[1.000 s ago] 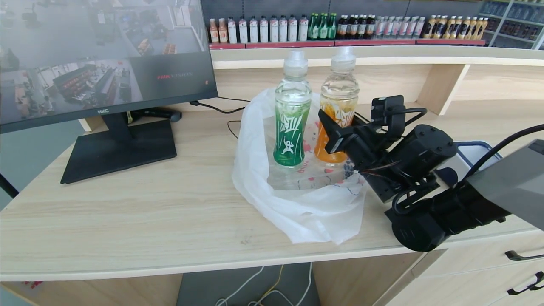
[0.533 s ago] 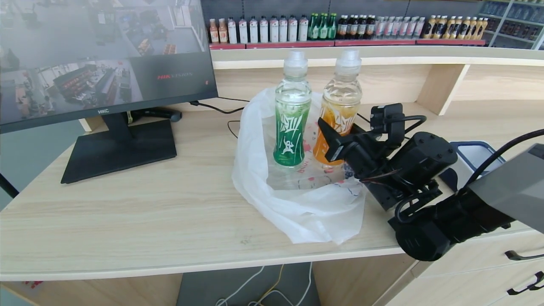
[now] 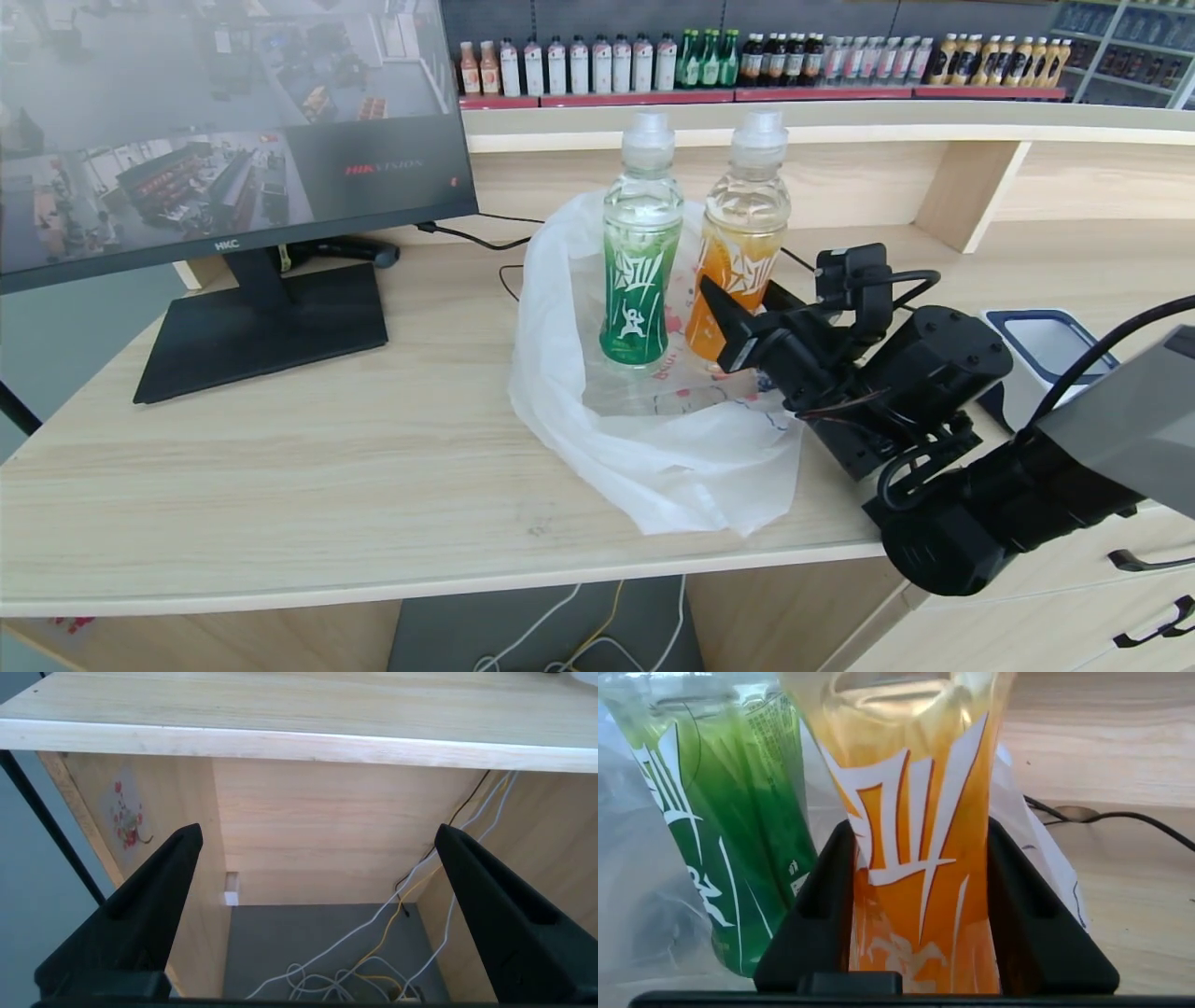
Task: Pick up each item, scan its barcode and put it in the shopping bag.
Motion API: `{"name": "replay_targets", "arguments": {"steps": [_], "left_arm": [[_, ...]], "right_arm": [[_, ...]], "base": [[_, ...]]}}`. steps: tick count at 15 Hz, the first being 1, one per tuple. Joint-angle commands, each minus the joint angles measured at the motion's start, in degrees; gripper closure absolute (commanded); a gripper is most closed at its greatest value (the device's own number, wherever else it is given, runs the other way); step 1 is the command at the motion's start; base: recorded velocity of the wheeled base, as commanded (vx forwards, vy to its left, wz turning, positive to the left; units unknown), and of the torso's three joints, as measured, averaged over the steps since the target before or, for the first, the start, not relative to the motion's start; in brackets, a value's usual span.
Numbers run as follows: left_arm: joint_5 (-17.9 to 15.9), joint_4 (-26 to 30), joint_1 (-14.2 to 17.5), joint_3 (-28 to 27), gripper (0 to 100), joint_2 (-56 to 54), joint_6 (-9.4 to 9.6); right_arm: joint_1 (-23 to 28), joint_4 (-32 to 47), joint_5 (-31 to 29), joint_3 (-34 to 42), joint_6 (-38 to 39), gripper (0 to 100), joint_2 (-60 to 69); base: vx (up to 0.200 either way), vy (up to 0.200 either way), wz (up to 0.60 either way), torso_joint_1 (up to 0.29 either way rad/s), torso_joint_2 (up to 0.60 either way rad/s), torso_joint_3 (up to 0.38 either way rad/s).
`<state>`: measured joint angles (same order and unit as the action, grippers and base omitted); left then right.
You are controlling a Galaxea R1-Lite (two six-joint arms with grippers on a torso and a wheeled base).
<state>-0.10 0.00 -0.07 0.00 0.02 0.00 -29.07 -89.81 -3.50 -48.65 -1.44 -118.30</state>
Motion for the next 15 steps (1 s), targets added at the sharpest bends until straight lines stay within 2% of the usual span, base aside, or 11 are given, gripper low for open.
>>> {"name": "replay_targets", "arguments": {"steps": [1,9,10,15], "left_arm": [[0.01,0.00,-0.01,0.00,0,-0.02,0.00],[0.01,0.00,-0.01,0.00,0,-0.02,0.00],[0.01,0.00,-0.01,0.00,0,-0.02,0.00],[0.01,0.00,-0.01,0.00,0,-0.02,0.00]], "right_arm": [[-0.11,-0.10,-0.37,1.10,0.12,100,-0.53],[-0.02,-0.19,-0.28,1.54,0.21,100,-0.18],[-0.02,-0.19,-0.28,1.63,0.30,0,-0.09],[-0.02,-0.19,-0.37,1.89,1.00,0,0.70]], "base": [[0.000,0.000,0.00,0.000,0.00,0.000],[0.000,0.000,0.00,0.000,0.00,0.000],[0.000,0.000,0.00,0.000,0.00,0.000],[0.000,0.000,0.00,0.000,0.00,0.000]]}}
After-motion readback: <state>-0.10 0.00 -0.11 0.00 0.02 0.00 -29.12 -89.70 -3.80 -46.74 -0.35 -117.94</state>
